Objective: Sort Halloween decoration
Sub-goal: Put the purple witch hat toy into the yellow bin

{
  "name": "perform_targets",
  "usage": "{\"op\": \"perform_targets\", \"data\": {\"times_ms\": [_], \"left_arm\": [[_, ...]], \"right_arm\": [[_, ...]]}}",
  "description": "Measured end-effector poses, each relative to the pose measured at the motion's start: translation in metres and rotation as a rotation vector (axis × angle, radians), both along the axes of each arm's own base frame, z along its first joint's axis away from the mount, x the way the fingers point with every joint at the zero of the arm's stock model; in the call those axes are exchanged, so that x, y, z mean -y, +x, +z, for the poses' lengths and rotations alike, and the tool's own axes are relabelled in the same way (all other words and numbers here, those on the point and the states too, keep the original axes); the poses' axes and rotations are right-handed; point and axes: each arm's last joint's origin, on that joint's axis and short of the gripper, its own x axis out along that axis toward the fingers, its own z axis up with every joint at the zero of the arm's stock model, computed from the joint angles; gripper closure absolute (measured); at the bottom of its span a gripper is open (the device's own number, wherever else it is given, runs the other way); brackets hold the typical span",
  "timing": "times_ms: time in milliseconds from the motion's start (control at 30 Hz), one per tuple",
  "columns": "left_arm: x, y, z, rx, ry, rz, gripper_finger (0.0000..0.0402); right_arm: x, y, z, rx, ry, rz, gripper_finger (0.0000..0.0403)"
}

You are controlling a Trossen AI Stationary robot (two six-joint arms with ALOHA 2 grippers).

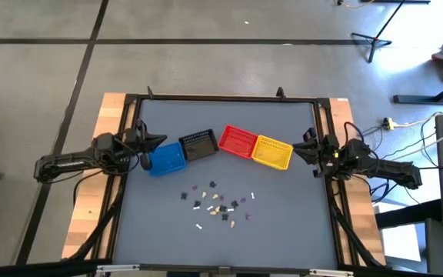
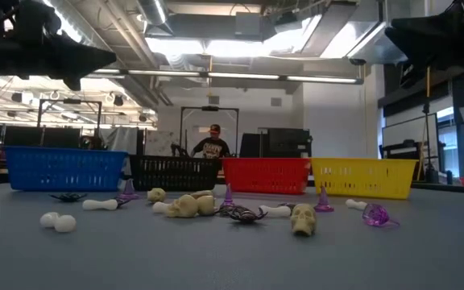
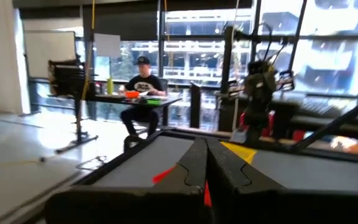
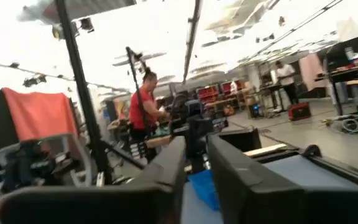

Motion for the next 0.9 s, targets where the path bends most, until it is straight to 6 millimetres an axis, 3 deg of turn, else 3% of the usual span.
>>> {"op": "perform_targets", "data": {"times_ms": [167, 333, 667, 900], "left_arm": [[0.001, 0.0, 0.0, 0.029, -0.086, -0.057, 0.0401], [0.001, 0.001, 0.0, 0.038, -0.13, -0.068, 0.0376], [0.001, 0.001, 0.0, 0.038, -0.134, -0.068, 0.0293], [0.001, 0.001, 0.0, 0.037, -0.136, -0.061, 0.0289]], "right_arm": [[0.0, 0.001, 0.012, 0.104, 0.025, 0.013, 0.0238], [0.001, 0.016, 0.038, 0.033, 0.018, 0.059, 0.0216], [0.001, 0.097, 0.081, -0.394, 0.038, 0.351, 0.0214], [-0.028, 0.151, 0.089, -0.753, 0.063, 0.423, 0.0214]]}}
